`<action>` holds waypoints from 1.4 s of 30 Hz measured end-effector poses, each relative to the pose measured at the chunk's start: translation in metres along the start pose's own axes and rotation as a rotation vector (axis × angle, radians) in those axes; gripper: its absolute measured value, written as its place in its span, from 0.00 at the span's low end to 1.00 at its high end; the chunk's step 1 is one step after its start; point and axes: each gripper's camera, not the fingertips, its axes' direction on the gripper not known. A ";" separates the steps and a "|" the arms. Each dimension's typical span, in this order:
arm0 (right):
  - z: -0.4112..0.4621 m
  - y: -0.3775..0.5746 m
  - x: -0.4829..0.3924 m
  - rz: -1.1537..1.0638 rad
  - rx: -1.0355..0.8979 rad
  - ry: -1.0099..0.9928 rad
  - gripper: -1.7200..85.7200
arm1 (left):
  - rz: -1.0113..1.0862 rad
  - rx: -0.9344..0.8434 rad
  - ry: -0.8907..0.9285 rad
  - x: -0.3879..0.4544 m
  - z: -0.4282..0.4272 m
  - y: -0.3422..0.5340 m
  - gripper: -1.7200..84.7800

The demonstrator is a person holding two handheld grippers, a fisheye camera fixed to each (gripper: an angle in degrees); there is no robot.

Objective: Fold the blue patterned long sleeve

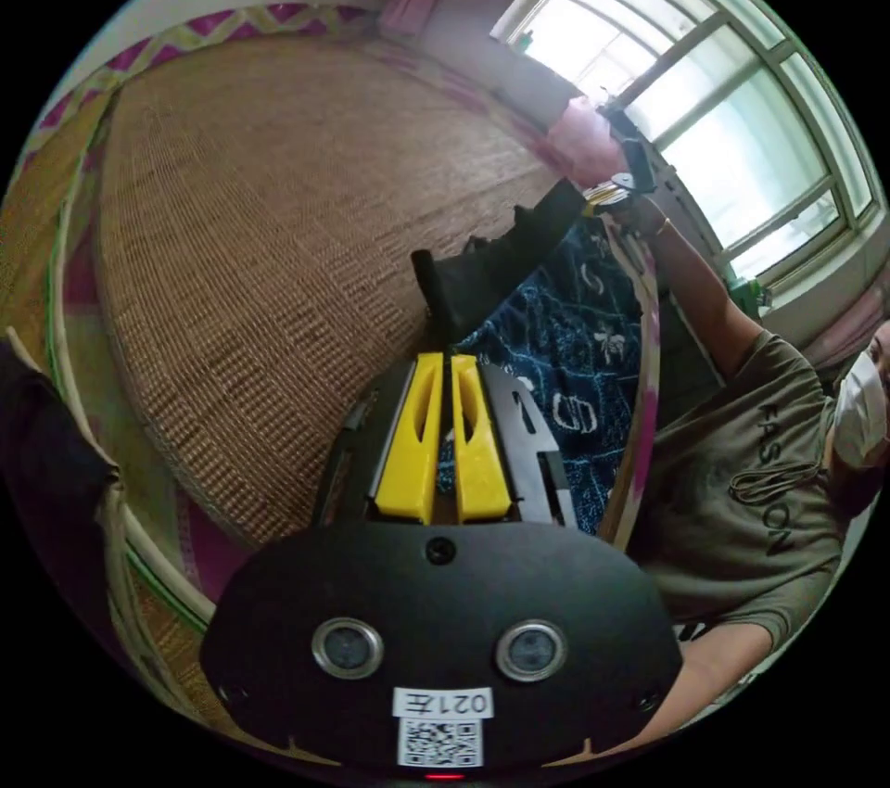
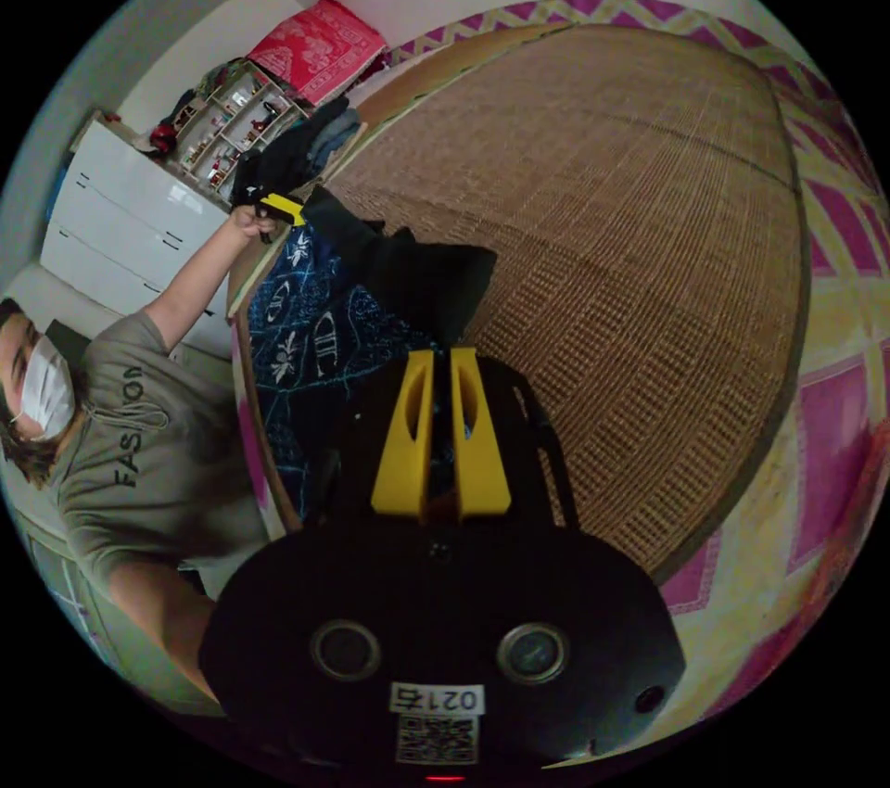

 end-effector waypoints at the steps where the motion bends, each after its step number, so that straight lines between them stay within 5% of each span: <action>1: -0.011 -0.012 0.000 0.003 0.021 0.024 0.05 | 0.005 0.036 -0.037 -0.002 -0.012 -0.005 0.01; 8: -0.027 -0.082 0.023 0.099 0.215 0.198 0.07 | -0.201 0.178 -0.193 -0.054 -0.031 -0.029 0.02; 13: 0.013 -0.114 0.042 0.192 0.160 0.200 0.16 | -0.290 0.242 -0.304 -0.075 -0.025 -0.025 0.03; 16: 0.008 -0.121 0.054 0.235 0.226 0.111 0.19 | -0.335 0.400 -0.132 -0.089 -0.046 -0.010 0.06; 22: 0.032 -0.144 0.077 0.334 0.123 0.126 0.17 | -0.357 0.216 0.025 -0.107 -0.028 -0.010 0.19; 26: 0.024 -0.137 0.067 0.336 0.237 0.009 0.05 | -0.416 0.202 0.033 -0.098 -0.022 -0.007 0.10; 35: -0.098 -0.013 -0.122 -0.044 0.568 -0.150 0.02 | 0.056 0.677 0.099 0.052 -0.122 0.084 0.01; 42: -0.125 0.201 -0.323 -0.317 0.657 -0.155 0.01 | 0.414 0.610 0.206 0.225 -0.147 0.215 0.01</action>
